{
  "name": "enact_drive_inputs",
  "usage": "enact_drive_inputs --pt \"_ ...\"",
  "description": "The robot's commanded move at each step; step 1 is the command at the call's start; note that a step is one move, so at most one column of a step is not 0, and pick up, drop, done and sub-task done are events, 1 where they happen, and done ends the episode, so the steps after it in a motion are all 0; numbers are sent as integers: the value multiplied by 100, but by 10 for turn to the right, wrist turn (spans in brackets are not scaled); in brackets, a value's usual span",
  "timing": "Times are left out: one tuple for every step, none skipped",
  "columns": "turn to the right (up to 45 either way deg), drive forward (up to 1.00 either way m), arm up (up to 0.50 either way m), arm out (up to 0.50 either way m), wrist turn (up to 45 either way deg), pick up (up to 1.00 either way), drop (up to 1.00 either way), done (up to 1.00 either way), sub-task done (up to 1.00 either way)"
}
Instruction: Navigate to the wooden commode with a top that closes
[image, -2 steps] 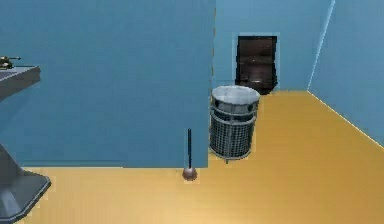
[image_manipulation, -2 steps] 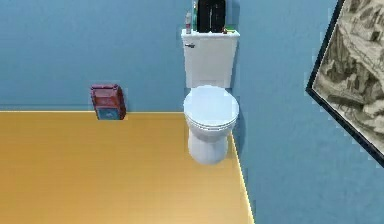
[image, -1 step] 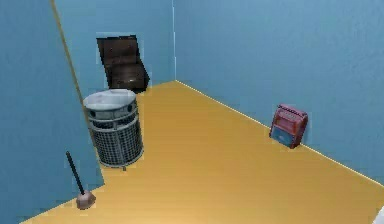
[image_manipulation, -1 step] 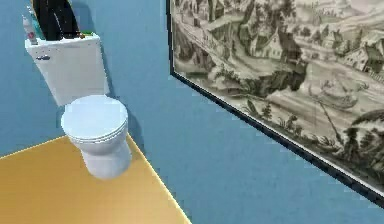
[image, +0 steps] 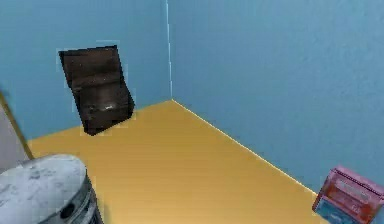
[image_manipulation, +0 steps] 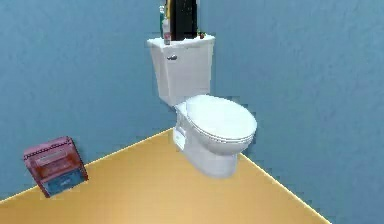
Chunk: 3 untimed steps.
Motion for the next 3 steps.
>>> enact_drive_inputs --pt "0 85 0 0 0 0 0 0 0" --pt "-270 0 0 0 0 0 0 0 0" --pt "0 85 0 0 0 0 0 0 0"
